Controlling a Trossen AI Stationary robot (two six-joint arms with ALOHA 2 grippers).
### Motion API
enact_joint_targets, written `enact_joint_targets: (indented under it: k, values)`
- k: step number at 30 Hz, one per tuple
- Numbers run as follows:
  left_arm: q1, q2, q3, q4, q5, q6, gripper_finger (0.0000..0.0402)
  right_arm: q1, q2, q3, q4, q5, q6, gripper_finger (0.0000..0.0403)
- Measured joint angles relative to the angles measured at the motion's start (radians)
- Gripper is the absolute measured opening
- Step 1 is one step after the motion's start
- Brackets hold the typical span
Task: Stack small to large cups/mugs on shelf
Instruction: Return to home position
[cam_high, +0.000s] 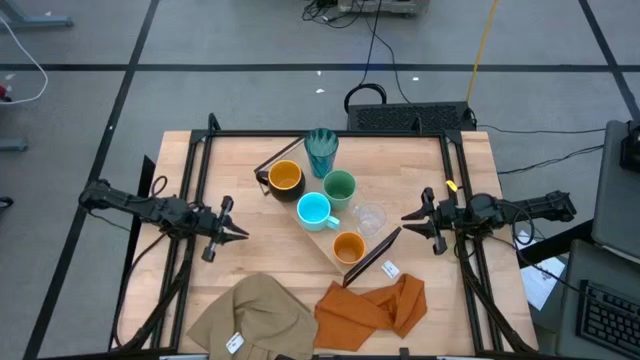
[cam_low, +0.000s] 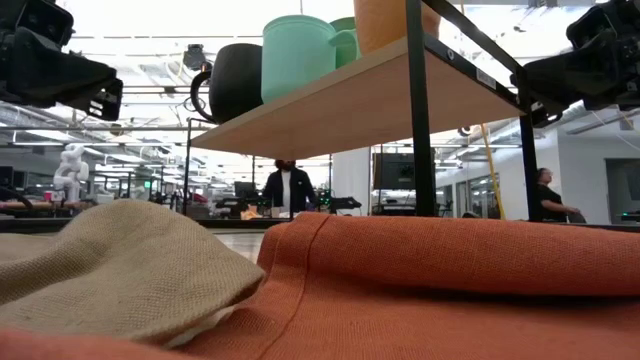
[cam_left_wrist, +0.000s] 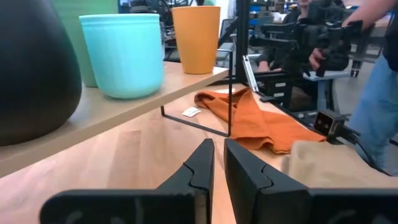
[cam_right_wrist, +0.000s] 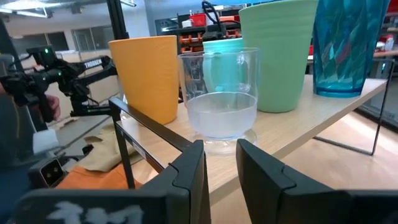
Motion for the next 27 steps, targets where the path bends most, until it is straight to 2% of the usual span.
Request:
enact_joint_targets:
  k: [8, 10, 14, 16, 24, 27]
  values:
    - [0.0, 0.01, -0.001, 0.013, -0.035, 0.009, 0.004, 0.002, 0.0, 0.0, 0.023, 0.001, -0.052, 0.0084]
    - [-0.001, 0.01, -0.002, 0.027, -0.082, 0.018, 0.004, 0.002, 0.0, 0.0, 0.024, 0.001, -0.052, 0.0084]
    - [0.0, 0.01, -0.003, 0.053, -0.082, 0.157, 0.004, 0.003, 0.0, 0.0, 0.025, 0.001, -0.052, 0.0084]
    - [0.0, 0.01, -0.003, 0.045, -0.081, 0.18, 0.004, 0.003, 0.0, 0.0, 0.026, 0.001, -0.052, 0.0084]
    - [0.0, 0.01, -0.002, 0.024, -0.079, 0.094, 0.004, 0.003, 0.0, 0.0, 0.031, 0.0, 0.08, 0.0084]
    - [0.0, 0.01, -0.002, 0.039, -0.083, 0.078, 0.004, 0.003, 0.0, 0.0, 0.032, 0.0, 0.073, 0.0084]
